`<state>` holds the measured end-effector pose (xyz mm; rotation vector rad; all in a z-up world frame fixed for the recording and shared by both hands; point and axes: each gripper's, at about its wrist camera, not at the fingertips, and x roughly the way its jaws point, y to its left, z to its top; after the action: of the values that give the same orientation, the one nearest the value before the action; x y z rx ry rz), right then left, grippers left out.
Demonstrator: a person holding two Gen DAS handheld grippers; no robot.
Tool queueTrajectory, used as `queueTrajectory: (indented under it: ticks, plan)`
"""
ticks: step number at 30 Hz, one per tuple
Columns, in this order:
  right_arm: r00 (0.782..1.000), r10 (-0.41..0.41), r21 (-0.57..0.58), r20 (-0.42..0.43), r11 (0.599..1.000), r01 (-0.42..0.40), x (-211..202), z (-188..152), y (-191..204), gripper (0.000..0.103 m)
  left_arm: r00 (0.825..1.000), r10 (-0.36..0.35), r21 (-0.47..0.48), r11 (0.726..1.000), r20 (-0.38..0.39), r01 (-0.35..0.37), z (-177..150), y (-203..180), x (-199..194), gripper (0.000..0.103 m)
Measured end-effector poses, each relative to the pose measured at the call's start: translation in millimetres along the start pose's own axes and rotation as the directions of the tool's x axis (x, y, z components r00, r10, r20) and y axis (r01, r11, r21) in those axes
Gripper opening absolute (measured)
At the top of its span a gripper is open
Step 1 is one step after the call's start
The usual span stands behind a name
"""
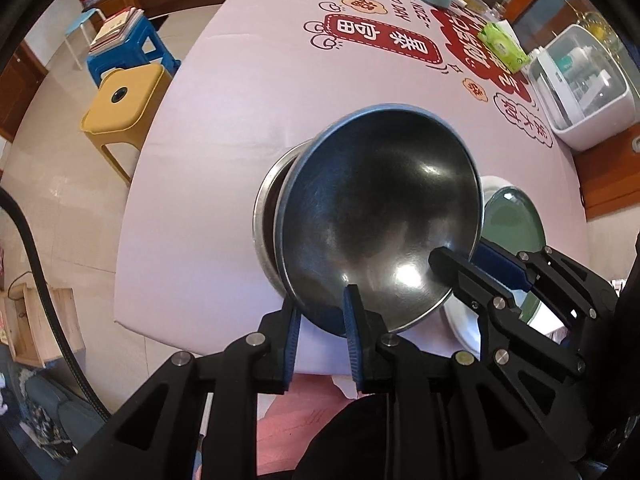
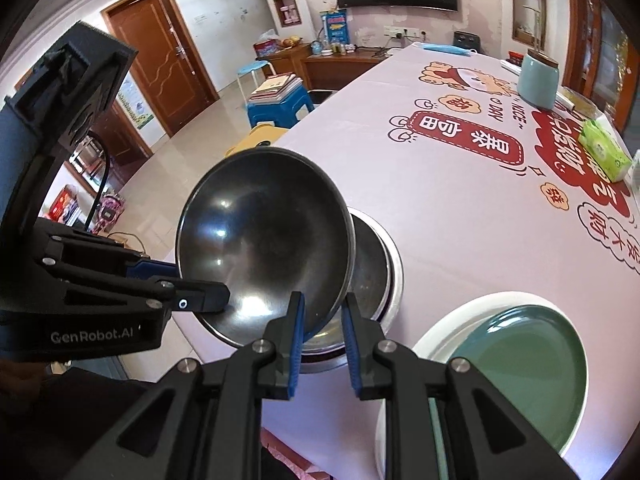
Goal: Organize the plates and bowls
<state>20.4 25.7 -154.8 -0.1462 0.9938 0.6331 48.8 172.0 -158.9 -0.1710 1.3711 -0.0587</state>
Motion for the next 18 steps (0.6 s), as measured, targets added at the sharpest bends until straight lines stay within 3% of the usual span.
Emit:
queueTrajectory:
  ticks: [8,18]
  plan:
    - [0.998,-0.061,0.075,0.004,0.995,0.060,0.1,-3.9,0.2,0.020,0.999,-0.043,0.045,0.998,-0.025,0.044,2.0,3.8,8.0,0.022]
    - [0.996,-0.087,0.109,0.024,0.991,0.084,-7.3,-5.7,1.5,0.021,0.997,-0.081,0.069,0.994,-0.004,0.081,1.4,5.9,4.3,0.026]
